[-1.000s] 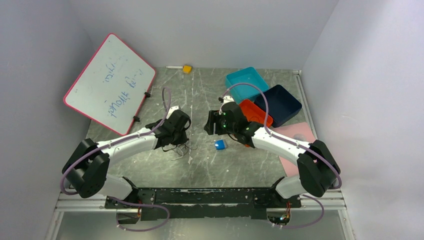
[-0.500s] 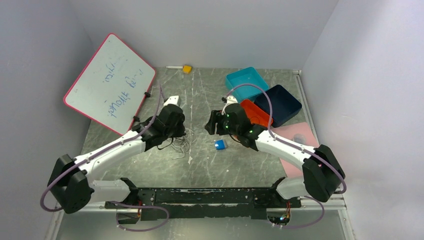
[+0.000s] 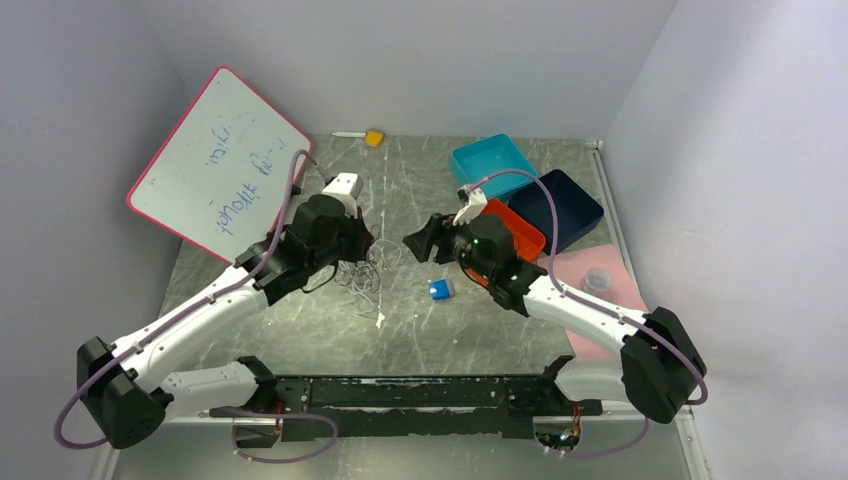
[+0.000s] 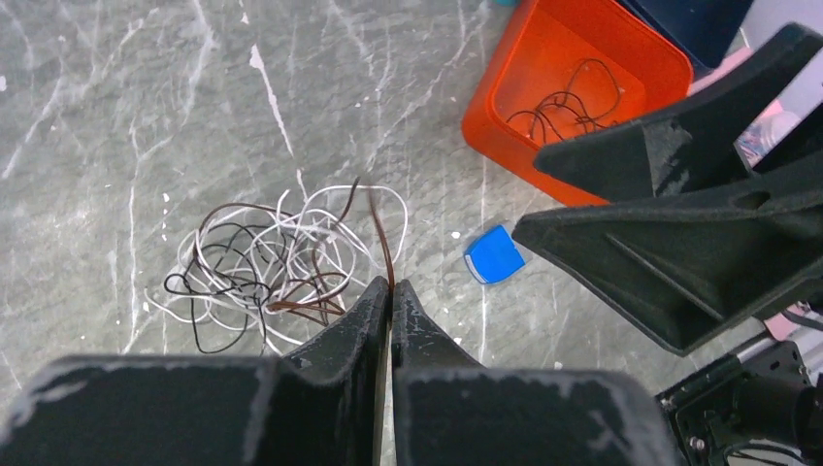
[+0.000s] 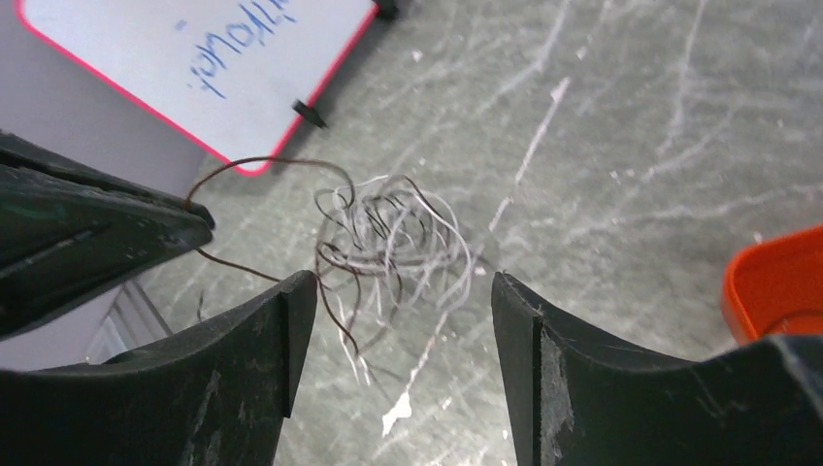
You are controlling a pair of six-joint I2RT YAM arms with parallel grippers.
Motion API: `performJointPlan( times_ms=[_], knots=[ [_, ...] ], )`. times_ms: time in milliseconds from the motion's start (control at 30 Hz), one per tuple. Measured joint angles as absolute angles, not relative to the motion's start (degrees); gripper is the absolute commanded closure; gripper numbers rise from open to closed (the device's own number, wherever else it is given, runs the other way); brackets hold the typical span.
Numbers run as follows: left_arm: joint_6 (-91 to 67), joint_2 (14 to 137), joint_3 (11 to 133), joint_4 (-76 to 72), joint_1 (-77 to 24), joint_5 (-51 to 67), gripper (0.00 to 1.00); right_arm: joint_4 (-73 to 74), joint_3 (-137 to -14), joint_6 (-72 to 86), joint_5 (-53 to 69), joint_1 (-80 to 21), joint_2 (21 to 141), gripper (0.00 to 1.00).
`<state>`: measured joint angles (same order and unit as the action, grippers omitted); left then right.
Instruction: Untangle the cables
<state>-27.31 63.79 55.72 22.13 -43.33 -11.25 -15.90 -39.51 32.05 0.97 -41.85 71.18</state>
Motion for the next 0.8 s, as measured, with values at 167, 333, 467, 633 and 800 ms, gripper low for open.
performJointPlan(
  times_ms=[167, 333, 467, 633, 800],
  knots=[
    [-24.75, 62.48, 56.73, 22.15, -43.33, -8.64, 0.93, -22.96, -39.53, 30.5, 4.43, -41.85, 71.83, 0.26],
    [-22.55, 60.97, 57.93, 22.13, -43.33, -5.98, 0.93, -29.02, -39.86, 28.18, 9.98, -41.85, 75.35, 0.26],
    [-20.56, 60.34, 59.02, 22.28, -43.33, -4.27, 0.93, -32.53, -40.12, 26.48, 13.56, -41.87, 77.67, 0.26],
    [-19.38, 60.25, 60.18, 22.65, -43.33, -2.68, 0.93, -36.71, -40.23, 25.63, 17.17, -41.98, 79.81, 0.27],
    [-19.0, 60.31, 61.93, 23.57, -43.33, -2.09, 0.93, -39.51, -41.19, 25.91, 20.34, -42.02, 82.3, 0.28]
  ],
)
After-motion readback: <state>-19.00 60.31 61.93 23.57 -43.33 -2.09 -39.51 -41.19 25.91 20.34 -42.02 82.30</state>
